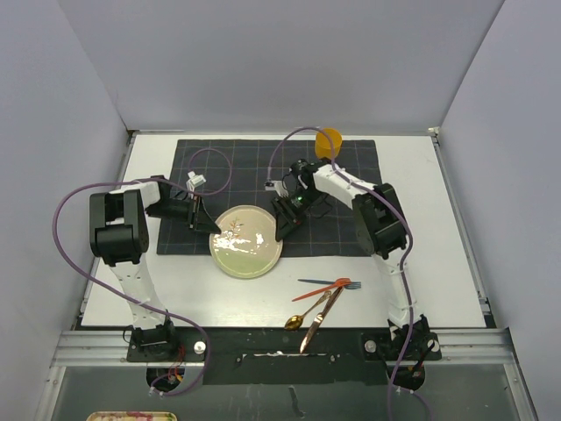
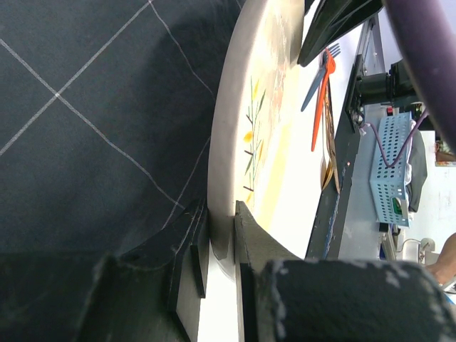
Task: Set the dinner table for one person
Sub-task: Pick up the plate at the center of the board.
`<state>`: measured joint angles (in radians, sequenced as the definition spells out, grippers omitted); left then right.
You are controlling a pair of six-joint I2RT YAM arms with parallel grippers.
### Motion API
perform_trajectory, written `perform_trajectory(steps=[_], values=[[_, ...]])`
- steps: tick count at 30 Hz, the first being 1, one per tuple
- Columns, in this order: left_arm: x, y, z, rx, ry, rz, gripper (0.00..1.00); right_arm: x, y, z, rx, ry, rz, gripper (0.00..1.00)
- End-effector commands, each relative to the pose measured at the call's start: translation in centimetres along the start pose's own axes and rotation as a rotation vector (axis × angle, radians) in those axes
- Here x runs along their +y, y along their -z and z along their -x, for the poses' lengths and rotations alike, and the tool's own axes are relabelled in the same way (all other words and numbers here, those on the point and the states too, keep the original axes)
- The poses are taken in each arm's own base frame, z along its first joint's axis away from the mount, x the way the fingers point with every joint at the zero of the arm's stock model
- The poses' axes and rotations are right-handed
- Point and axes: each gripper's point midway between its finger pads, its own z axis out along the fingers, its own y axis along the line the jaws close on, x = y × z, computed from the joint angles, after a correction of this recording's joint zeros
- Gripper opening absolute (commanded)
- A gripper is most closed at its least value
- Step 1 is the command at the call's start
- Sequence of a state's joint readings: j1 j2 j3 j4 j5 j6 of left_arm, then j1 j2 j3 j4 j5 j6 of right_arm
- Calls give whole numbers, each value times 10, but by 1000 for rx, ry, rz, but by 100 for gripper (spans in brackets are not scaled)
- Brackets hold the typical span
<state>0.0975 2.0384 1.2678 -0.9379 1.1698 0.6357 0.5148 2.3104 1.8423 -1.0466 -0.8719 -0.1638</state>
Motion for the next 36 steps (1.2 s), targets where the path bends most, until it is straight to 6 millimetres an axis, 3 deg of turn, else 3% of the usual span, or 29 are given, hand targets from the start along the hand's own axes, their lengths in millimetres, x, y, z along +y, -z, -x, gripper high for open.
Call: perform_trajectory(steps=[1,7,12,31,36], values=[[-39,14,30,-105,-90,-68,0,8,-7,11,-10,32,16,31],[-39,14,29,-107,-87,-70,0,7,-14,11,3,31,22,25],[-39,14,27,-105,-87,-66,0,9,-13,13,2,38,26,0],[-46,13,17,-83,-49,-102,0,43,26,40,-97,115,71,0],[-56,19,25,-85,-69,-99,0,48,40,48,-128,126,84,0]])
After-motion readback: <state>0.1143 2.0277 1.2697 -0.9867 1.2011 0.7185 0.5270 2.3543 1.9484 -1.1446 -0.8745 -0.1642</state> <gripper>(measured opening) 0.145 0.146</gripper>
